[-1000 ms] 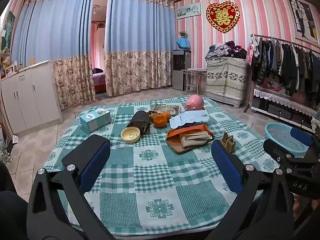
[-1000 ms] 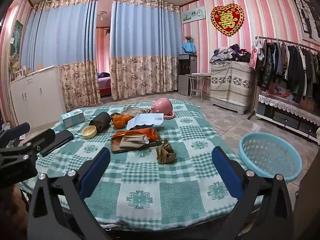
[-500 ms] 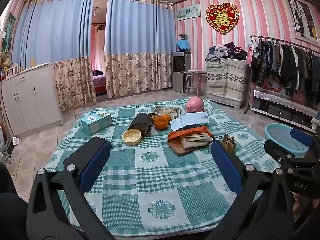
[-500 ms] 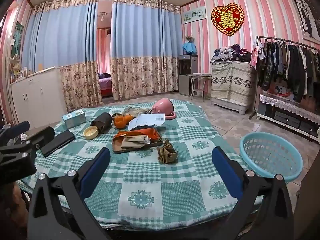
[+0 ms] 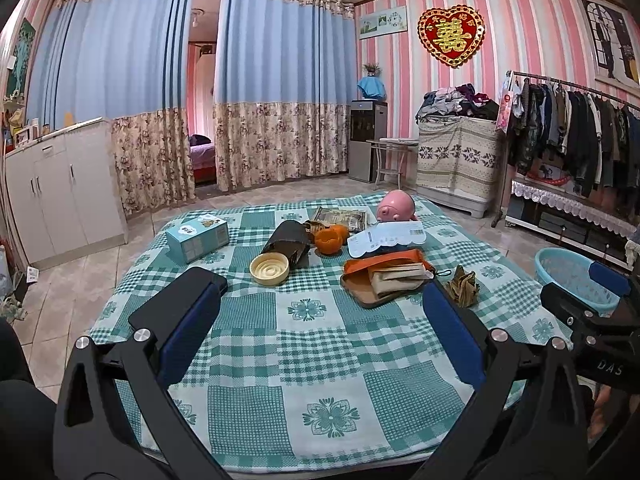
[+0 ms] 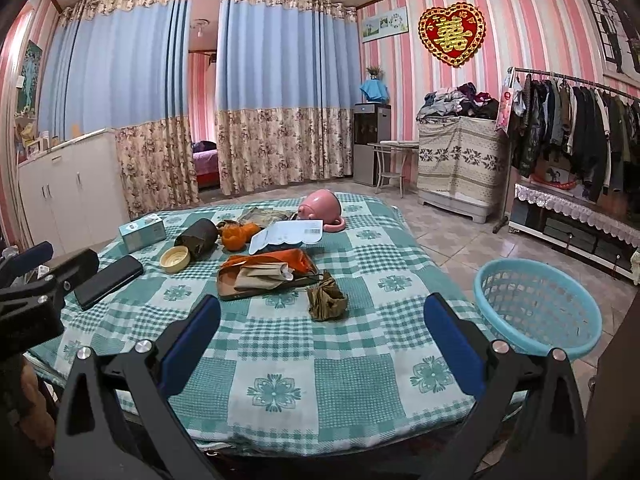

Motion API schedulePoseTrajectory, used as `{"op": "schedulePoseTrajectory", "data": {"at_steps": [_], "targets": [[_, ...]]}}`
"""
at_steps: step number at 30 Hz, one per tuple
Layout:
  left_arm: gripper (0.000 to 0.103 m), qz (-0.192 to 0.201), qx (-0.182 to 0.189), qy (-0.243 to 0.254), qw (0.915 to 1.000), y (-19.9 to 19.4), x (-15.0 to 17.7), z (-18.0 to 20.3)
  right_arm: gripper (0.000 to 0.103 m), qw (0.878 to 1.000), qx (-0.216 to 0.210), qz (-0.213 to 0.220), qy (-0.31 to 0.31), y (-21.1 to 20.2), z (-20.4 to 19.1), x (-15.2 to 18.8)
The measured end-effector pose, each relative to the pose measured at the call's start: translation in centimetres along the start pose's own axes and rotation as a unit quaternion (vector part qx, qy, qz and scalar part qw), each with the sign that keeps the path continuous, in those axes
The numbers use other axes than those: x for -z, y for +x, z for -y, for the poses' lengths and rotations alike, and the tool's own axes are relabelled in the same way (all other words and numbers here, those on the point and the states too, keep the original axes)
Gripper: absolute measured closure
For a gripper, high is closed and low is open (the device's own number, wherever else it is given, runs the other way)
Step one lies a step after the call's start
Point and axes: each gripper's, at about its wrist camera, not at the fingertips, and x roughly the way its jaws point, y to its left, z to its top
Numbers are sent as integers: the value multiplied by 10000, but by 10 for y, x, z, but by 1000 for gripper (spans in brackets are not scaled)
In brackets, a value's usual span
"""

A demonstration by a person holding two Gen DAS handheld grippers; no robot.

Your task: Collect trash

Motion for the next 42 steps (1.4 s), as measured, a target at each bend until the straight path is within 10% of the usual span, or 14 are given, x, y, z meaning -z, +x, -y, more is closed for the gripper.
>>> {"op": "schedulePoseTrajectory", "data": {"at_steps": [42], "targets": [[5, 103, -75, -47, 9999, -7, -2, -7, 4, 9996, 248, 47, -150, -6, -1, 0]]}}
